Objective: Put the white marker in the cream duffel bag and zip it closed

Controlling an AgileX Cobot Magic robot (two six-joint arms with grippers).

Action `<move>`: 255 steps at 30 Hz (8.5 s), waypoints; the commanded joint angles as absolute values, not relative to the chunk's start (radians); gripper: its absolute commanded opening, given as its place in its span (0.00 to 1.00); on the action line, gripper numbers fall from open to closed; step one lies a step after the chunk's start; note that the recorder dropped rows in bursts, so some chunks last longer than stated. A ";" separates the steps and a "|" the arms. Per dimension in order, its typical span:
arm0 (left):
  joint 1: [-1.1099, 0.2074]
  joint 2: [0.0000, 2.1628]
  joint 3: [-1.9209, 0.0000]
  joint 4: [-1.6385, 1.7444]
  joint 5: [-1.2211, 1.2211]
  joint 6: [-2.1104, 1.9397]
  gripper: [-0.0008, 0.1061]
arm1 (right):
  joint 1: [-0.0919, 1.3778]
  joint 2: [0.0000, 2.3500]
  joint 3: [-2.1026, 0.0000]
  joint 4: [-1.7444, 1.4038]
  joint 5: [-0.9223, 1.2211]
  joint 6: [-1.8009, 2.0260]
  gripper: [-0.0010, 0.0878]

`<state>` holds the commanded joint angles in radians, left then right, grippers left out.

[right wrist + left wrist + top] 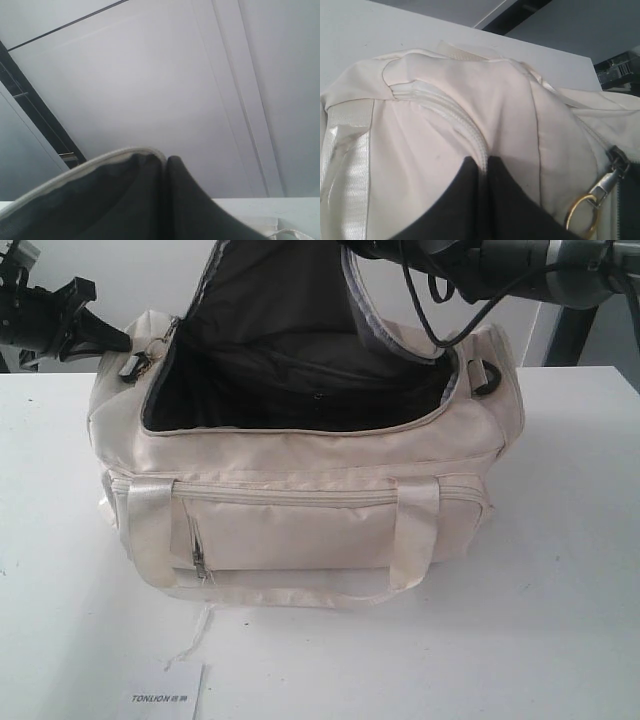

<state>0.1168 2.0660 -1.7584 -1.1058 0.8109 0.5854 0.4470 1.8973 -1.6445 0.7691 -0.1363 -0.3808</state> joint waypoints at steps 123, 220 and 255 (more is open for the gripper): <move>0.157 2.049 -1.758 -1.166 0.965 0.581 0.01 | 0.754 2.364 -2.142 -0.057 0.452 -0.322 0.01; 0.057 2.157 -1.992 -0.880 0.847 0.601 0.53 | 0.737 2.231 -2.142 0.012 0.693 -0.311 0.01; 0.058 2.157 -1.992 -0.903 0.841 0.494 0.01 | 0.737 2.207 -2.142 0.230 0.887 -0.363 0.01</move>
